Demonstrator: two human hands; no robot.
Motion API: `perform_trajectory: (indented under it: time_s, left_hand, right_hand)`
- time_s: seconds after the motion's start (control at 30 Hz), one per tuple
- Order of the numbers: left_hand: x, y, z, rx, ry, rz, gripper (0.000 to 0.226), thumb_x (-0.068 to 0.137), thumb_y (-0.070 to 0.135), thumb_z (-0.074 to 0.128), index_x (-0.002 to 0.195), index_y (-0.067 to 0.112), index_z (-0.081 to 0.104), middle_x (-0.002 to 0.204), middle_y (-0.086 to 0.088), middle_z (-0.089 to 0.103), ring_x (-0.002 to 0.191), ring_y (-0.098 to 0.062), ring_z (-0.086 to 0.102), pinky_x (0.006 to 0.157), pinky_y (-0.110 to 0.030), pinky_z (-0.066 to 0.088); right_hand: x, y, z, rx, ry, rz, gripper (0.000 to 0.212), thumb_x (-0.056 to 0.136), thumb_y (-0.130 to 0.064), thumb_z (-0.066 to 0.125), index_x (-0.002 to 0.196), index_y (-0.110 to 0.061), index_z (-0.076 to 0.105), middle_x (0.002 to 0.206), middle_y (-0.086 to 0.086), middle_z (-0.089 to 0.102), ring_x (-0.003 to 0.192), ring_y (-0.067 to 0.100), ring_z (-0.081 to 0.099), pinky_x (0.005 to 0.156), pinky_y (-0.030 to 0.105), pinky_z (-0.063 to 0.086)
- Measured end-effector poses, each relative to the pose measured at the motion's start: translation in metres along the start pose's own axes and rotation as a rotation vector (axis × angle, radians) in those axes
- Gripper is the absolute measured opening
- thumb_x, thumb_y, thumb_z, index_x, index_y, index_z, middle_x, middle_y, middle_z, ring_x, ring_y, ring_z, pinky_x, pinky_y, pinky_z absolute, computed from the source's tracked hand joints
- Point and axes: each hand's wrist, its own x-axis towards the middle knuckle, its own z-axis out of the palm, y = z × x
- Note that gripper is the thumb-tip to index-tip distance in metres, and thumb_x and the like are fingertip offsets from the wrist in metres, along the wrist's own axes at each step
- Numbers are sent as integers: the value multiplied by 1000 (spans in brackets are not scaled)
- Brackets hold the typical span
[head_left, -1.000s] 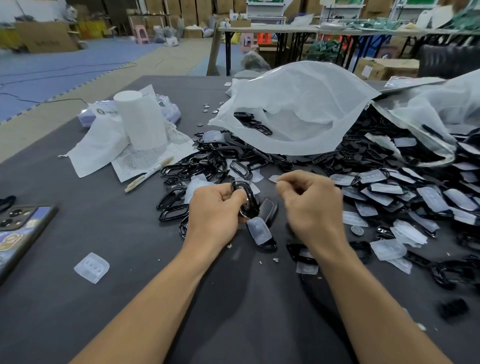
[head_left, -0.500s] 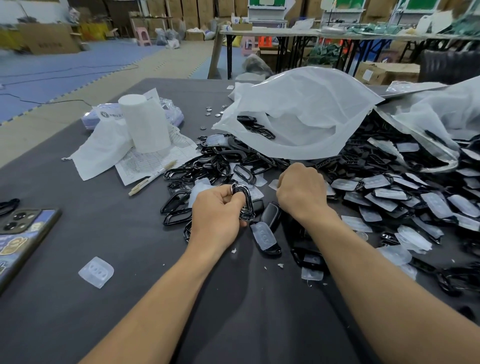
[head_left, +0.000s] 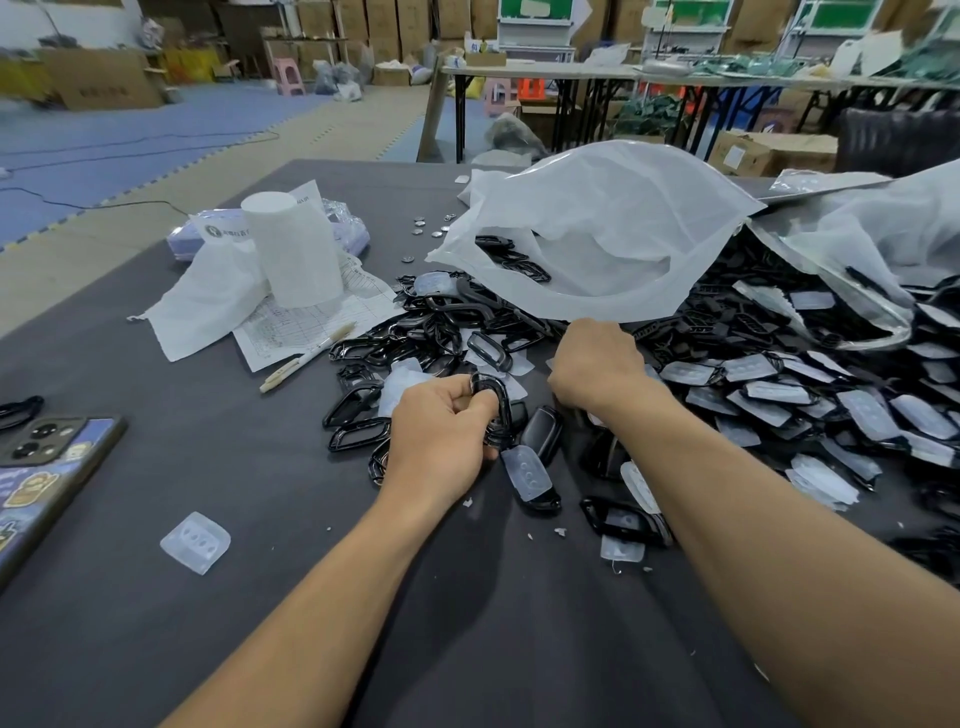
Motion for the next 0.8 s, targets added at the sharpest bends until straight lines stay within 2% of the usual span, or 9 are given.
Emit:
perform_trajectory:
  time_s: [0.13,0.2,0.27,0.33,0.4,0.47,0.53,0.67,0.8]
  left_hand:
    - [0,-3,2,-13,-24,-4,35,86,23,61,88,-12,60,71,-15,59,59,-19,58,57,-38,62]
    - [0,-4,1,-2,-18,-5,28,91,18,62,85,-10,60,68,-18,59,57,-18,60,57,-37,60]
    - [-1,-3,0,9,-3,-17,25,94,15,63,85,-8,62,71,-27,63,52,-15,65,61,-42,60]
    - [-2,1,0,-28,-8,-33,19,97,12,62,89,-3,69,81,-25,72,53,-15,67,62,-46,61]
    - [-4,9,0,-148,-21,-47,15,97,7,61,95,10,76,78,-16,76,54,-16,67,52,-36,59]
    - [-4,14,0,-298,-58,-65,31,97,3,60,112,26,75,68,-4,74,54,-12,65,48,-24,54]
    - [-6,17,0,-372,-139,-79,38,99,2,59,121,31,71,66,0,71,54,-10,66,48,-20,51]
    - [-11,20,-2,-338,-234,-91,38,100,2,57,89,30,81,71,-2,72,57,-12,66,46,-19,50]
    - [-10,18,-2,-293,-183,-122,29,99,9,63,85,27,81,75,-6,76,63,-16,69,51,-24,55]
  right_hand:
    - [6,-5,0,-8,56,23,17,91,-16,70,106,-11,64,122,16,66,117,39,62,78,37,39]
    - [4,-5,-1,-55,91,-2,9,90,-14,67,96,-15,61,119,13,68,114,38,64,77,36,39]
    - [-2,-3,-3,-58,141,-14,13,88,-13,66,83,-15,54,110,11,71,107,37,67,75,35,38]
    - [-11,2,-5,93,226,-22,6,85,-12,64,83,-16,67,93,7,74,94,35,69,73,33,39]
    - [-28,3,-7,374,287,2,16,84,-14,62,77,-22,73,75,-2,72,81,27,67,71,30,43]
    - [-48,-1,-7,646,281,12,18,86,-18,62,73,-24,73,67,-9,71,75,19,68,72,32,51]
    - [-67,-4,0,859,216,-23,20,86,-13,62,70,-22,71,65,-10,72,68,13,68,71,34,55]
    - [-88,-1,13,1059,125,-52,23,87,-5,65,71,-20,71,68,-3,74,66,13,68,67,35,59]
    - [-91,1,10,1074,102,-64,21,87,-6,71,70,-19,74,65,-5,73,58,5,65,56,20,51]
